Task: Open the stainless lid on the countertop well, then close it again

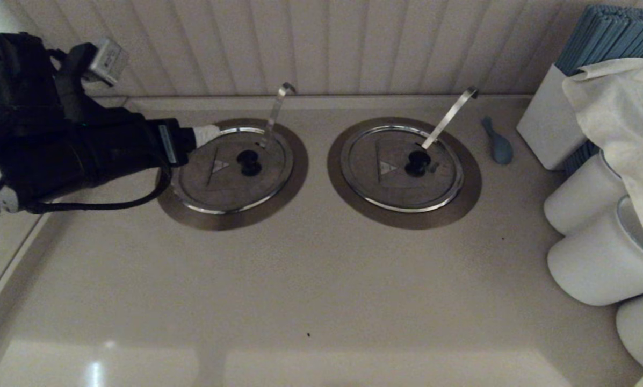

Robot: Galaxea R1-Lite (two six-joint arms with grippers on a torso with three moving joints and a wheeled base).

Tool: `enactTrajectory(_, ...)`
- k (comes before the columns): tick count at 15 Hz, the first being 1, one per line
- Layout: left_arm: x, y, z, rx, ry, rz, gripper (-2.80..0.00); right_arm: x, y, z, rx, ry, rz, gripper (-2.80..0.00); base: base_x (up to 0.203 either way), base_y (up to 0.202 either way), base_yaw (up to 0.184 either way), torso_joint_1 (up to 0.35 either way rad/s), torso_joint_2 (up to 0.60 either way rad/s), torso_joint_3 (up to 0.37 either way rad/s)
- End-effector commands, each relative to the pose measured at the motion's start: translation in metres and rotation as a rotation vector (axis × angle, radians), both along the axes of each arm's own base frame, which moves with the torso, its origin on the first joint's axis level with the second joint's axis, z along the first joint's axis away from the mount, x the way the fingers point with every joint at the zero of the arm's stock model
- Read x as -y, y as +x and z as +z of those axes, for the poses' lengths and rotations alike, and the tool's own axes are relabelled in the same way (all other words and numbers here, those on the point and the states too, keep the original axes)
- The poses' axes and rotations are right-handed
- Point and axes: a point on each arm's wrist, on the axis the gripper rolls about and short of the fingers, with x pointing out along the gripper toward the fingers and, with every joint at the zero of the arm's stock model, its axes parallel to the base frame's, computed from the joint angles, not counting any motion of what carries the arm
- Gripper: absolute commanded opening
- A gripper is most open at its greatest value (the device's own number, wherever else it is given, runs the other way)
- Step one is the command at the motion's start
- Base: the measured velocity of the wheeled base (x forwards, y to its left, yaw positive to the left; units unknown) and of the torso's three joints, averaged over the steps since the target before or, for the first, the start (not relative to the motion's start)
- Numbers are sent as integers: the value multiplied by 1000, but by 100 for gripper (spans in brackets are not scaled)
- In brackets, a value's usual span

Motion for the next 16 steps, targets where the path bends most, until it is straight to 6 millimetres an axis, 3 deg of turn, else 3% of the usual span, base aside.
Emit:
enactTrajectory(1, -8, -36, 24, 56, 14, -13, -280, 0, 0, 0, 0, 0, 0, -280, 0, 0, 0, 0, 0, 0)
enactTrajectory(4, -29, -106, 40, 100, 127, 7, -280, 0, 0, 0, 0, 0, 0, -280, 0, 0, 0, 0, 0, 0)
enactTrajectory(7, -54, -182, 35, 194, 144, 89, -280, 0, 0, 0, 0, 0, 0, -280, 0, 0, 0, 0, 0, 0)
enactTrajectory(10, -78, -258, 10, 211, 171, 318, -280, 0, 0, 0, -1, 0, 0, -280, 0, 0, 0, 0, 0, 0)
enactTrajectory(12, -80, -295, -9, 220, 191, 511, -280, 0, 0, 0, -1, 0, 0, -280, 0, 0, 0, 0, 0, 0)
enactTrajectory(14, -77, -323, -34, 260, 211, 585, -280, 0, 0, 0, -1, 0, 0, -280, 0, 0, 0, 0, 0, 0)
enactTrajectory(16, -75, -334, -71, 273, 225, 473, -280, 0, 0, 0, -1, 0, 0, -280, 0, 0, 0, 0, 0, 0)
